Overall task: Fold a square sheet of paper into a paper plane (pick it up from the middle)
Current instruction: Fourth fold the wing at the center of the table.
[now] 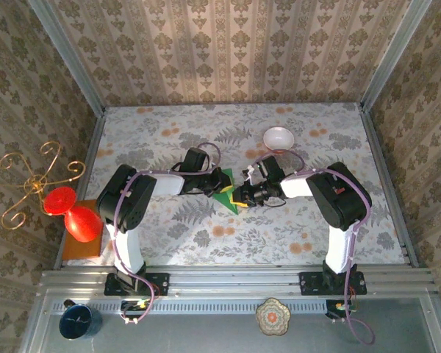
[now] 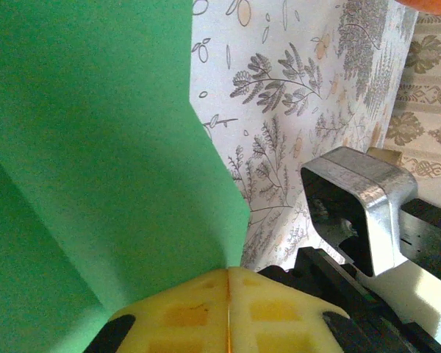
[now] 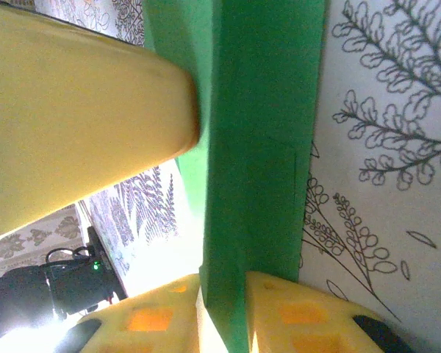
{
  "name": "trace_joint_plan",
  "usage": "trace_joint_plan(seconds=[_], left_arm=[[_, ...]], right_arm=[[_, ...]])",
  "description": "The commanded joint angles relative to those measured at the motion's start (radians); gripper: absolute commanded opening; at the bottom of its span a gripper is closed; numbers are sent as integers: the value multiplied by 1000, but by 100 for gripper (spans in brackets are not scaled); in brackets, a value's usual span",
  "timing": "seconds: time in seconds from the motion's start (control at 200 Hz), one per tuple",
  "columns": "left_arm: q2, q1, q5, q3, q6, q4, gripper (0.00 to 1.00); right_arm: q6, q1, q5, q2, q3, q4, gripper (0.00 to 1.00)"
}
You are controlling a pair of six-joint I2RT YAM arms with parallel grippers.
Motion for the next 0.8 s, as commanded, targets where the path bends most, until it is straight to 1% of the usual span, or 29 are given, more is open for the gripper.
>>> trace_joint_plan(seconds=[0.0,0.09,0.405,0.595,0.795], left_arm=[[17,7,16,28,16,-3,10],[19,7,20,29,11,3,10],[16,7,28,40,11,4,10],[-37,20,25,29,11,16,11],[-84,36,17,-18,21,37,12]], right_arm=[[-7,-10,49,-11,-28,-81,23],[-12,-10,64,-4,-28,-93,21],[-11,-12,95,13,-39,-103,16],[3,-19,99,22,-54,-93,13],[24,-29,86,33,-63,-79,12]])
